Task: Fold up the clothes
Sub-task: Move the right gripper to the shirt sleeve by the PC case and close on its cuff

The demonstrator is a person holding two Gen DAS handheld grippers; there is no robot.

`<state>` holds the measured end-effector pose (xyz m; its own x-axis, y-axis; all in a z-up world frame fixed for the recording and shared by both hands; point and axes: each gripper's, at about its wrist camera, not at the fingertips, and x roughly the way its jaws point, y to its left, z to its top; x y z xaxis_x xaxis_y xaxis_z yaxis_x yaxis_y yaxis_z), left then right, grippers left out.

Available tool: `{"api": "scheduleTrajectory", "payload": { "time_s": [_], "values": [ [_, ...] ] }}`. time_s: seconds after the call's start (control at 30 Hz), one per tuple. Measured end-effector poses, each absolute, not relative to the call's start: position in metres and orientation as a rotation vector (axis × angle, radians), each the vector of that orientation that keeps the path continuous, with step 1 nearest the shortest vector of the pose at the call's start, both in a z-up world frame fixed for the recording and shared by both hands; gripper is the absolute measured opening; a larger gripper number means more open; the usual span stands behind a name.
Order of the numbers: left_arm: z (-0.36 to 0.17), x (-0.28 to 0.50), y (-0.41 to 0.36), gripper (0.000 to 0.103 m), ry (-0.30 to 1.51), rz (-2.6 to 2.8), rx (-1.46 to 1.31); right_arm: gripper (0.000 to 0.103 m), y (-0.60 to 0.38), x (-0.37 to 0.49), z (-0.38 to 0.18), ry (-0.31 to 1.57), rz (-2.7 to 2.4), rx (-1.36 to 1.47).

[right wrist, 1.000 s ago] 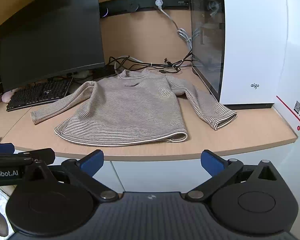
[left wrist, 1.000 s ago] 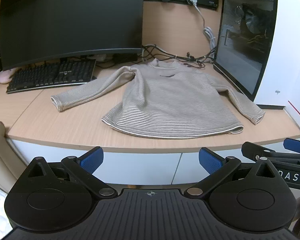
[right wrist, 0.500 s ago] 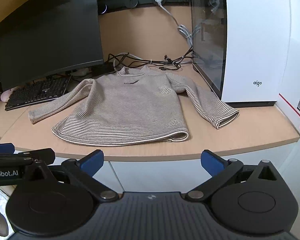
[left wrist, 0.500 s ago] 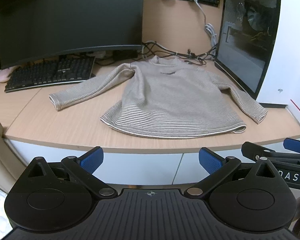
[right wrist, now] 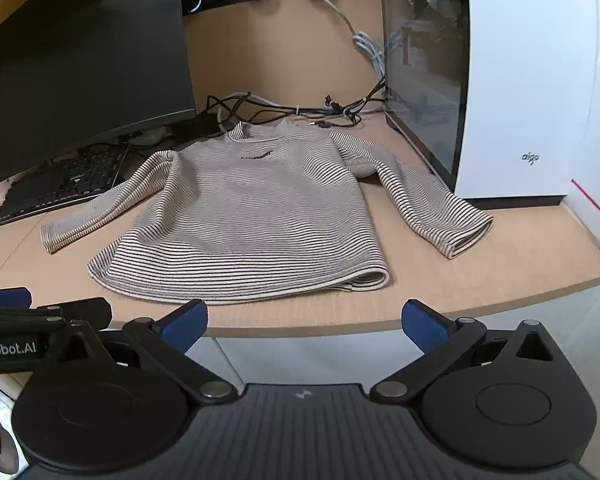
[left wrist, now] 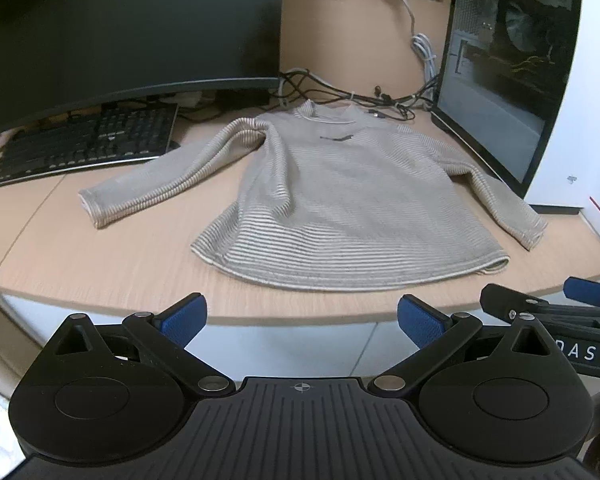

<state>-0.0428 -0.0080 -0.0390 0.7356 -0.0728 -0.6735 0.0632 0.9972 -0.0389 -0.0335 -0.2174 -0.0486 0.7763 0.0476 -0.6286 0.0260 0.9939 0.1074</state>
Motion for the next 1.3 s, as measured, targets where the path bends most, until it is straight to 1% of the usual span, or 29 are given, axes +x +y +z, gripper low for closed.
{"api": "scheduleTrajectory", "payload": {
  "time_s": [0.27,0.5,0.73,0.87,1.07,1.3],
  "values": [
    [-0.045,-0.002,0.009,0.103,0.767,-0.139,-0.026,0.103,-0.209,-0.003,-0.051,0.713,-0.052,0.136],
    [-0.058,0.04,0.029,0.103,0.83,-0.267,-0.045,0.103,-0.198,0.028,-0.051,0.746,-0.123,0.195],
    [-0.066,0.093,0.026,0.103,0.871,-0.365,-0.12,0.103,-0.201,0.037,-0.052,0.703,-0.161,0.252],
    [-0.071,0.123,0.024,0.103,0.894,-0.421,-0.163,0.103,-0.216,0.056,-0.047,0.648,-0.143,0.288],
    [-0.079,0.175,0.011,0.103,0.929,-0.408,-0.228,0.103,-0.238,0.114,-0.052,0.613,-0.053,0.282],
    [-0.098,0.217,-0.003,0.103,0.992,-0.322,-0.255,0.103,-0.253,0.206,-0.064,0.687,0.103,0.39]
  ]
}}
